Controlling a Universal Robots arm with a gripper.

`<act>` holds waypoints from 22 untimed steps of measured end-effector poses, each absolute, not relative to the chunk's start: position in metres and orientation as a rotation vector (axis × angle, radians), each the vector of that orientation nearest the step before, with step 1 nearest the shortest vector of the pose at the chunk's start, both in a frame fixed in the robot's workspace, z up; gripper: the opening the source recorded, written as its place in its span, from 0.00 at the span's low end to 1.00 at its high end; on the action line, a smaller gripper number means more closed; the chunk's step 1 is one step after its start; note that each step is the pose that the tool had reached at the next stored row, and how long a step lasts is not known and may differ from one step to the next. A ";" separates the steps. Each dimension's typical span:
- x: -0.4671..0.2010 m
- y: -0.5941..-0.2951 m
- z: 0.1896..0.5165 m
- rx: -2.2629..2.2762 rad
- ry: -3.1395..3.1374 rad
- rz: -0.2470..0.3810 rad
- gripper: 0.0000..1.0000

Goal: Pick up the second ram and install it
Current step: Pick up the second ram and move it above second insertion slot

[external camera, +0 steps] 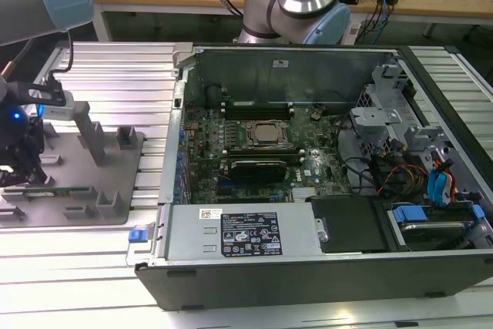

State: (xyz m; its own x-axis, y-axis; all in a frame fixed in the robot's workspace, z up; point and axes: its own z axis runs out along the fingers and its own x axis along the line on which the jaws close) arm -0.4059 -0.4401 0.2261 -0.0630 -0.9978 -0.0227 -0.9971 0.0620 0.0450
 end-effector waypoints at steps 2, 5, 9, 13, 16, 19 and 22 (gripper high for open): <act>-0.406 -0.442 0.225 2.150 -2.270 -0.075 0.08; -0.406 -0.443 0.223 2.161 -2.259 -0.075 0.08; -0.406 -0.445 0.222 2.186 -2.231 -0.073 0.08; -0.406 -0.445 0.222 2.187 -2.231 -0.073 0.21; -0.406 -0.445 0.221 2.188 -2.228 -0.070 0.34; -0.406 -0.445 0.216 2.240 -2.171 -0.067 0.34; -0.406 -0.445 0.211 2.241 -2.169 -0.067 0.34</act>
State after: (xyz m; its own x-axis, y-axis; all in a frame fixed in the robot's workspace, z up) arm -0.4060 -0.4445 0.2105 0.0323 -0.9994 -0.0159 -0.9984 -0.0330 0.0454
